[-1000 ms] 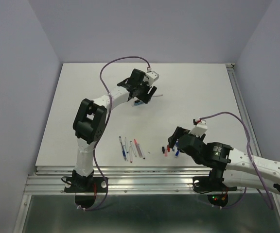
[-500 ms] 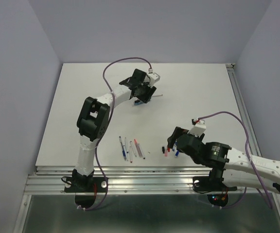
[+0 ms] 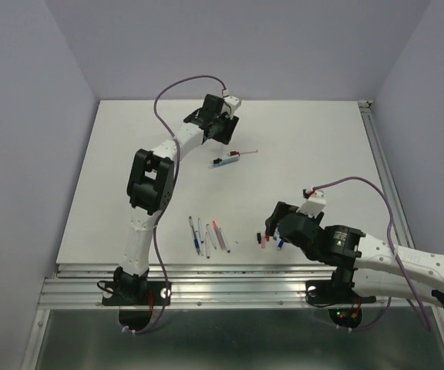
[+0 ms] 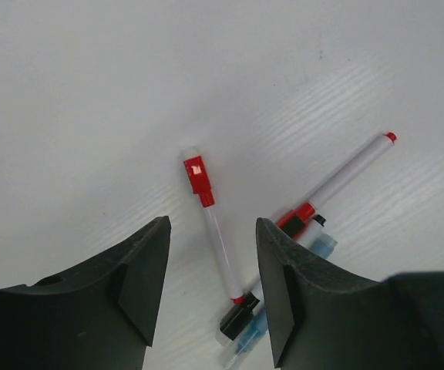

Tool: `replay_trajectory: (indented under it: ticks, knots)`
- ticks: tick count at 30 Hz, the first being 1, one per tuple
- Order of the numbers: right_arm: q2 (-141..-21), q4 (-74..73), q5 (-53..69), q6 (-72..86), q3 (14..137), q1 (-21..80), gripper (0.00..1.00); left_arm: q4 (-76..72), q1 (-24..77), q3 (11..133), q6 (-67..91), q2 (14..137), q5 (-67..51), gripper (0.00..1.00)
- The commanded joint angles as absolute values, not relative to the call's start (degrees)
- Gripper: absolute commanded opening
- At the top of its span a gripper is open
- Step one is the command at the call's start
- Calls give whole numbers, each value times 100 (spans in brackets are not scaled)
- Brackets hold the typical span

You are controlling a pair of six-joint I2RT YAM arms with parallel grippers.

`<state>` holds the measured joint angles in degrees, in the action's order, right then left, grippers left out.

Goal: Open the pen caps

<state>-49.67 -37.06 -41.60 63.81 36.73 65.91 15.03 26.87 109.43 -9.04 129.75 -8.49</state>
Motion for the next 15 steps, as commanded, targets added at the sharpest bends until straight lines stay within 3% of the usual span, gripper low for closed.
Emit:
replay_trajectory:
  ticks: [1,15]
  knots:
    - [-4966,-3726,-4421,6346,3990,6565,100,1625,2496,11818,-510,13357,-563,58]
    - [-5045,-3727,-4509,6354,3999,6565,100,1872,2452,12911,-300,14325,-598,60]
